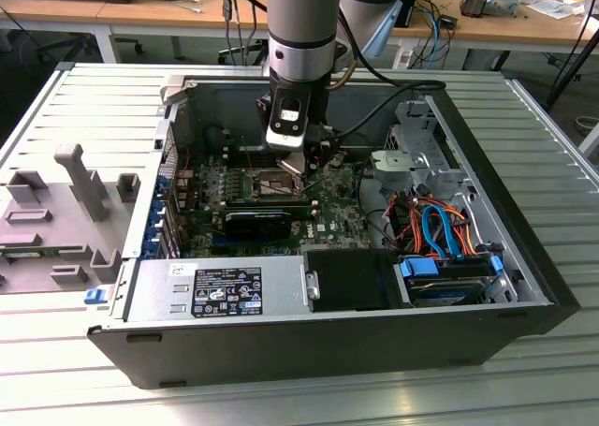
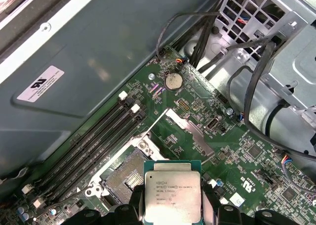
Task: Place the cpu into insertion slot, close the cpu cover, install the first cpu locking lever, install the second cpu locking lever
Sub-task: 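Place the cpu into insertion slot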
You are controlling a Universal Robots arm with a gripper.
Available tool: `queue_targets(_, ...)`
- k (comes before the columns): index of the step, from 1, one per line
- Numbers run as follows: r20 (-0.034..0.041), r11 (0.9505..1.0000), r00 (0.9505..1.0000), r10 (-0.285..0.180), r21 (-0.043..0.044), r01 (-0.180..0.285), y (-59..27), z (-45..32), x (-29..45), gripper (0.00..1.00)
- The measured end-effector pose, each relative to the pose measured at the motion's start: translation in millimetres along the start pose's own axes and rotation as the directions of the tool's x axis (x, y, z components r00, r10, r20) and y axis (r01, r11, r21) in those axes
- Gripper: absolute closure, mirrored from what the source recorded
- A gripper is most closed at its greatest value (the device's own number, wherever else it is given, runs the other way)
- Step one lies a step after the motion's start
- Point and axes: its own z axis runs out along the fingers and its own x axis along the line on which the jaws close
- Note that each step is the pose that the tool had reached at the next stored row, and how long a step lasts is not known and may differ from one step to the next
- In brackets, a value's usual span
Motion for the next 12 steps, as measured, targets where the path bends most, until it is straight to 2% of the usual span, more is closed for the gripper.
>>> queue_targets(12, 0.0016, 0.9998, 0.9998, 0.019, -0.0005, -0.019, 0.0, 0.1, 0.0, 0.45)
